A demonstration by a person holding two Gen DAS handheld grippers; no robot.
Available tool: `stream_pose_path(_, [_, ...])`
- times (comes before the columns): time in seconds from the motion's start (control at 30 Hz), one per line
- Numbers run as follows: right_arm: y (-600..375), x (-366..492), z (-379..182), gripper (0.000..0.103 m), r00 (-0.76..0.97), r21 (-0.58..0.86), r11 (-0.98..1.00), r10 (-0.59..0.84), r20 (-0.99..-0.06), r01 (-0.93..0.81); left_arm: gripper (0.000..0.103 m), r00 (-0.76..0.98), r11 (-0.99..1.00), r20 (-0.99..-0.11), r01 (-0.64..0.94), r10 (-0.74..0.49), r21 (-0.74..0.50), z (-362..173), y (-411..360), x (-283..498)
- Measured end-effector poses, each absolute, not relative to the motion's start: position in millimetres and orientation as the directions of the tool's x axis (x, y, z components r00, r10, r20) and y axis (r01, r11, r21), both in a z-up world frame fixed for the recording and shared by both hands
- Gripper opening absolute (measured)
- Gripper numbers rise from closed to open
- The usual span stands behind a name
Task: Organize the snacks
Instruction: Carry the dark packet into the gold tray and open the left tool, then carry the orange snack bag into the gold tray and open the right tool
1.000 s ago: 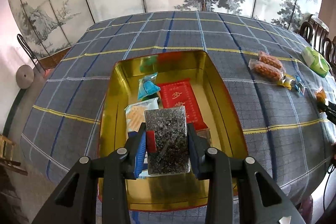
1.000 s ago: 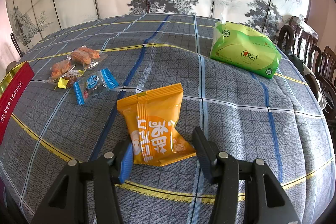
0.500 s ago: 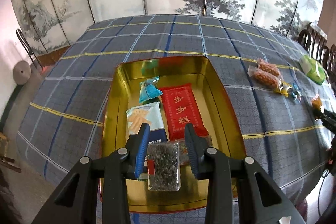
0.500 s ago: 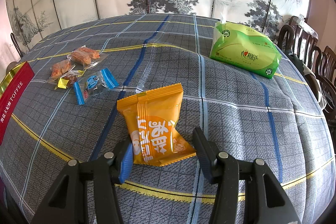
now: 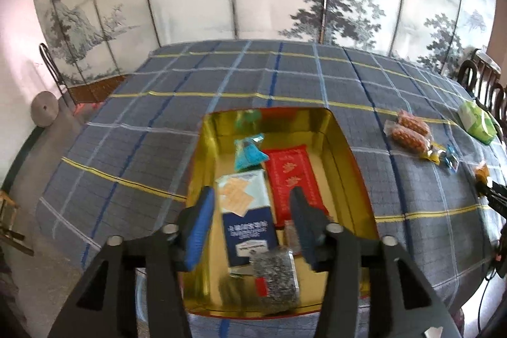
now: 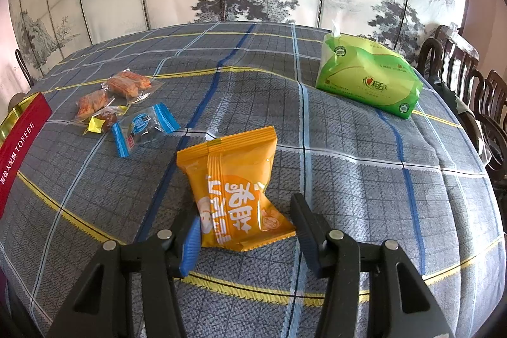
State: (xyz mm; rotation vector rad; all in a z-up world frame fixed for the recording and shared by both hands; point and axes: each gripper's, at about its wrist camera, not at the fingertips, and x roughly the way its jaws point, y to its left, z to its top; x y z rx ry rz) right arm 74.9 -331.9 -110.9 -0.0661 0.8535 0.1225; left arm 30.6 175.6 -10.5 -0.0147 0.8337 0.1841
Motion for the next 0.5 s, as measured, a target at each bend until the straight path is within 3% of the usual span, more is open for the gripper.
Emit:
stream_pose_path(0.07, [-332,70,-110,0.053,0.649,0.009,0.992,0.09,-0.756,-0.127,0.06,0.669,0.977,-0.717,-0.194,0.197,0.088,-6,178,27])
stream_pose_path(0.5, [-311,28,-84,0.053,0.671,0.079,0.985,0.163,-0.723,-0.154,0.061,0.668,0.968,-0.704,-0.212,0.243,0.133,-10,183,20])
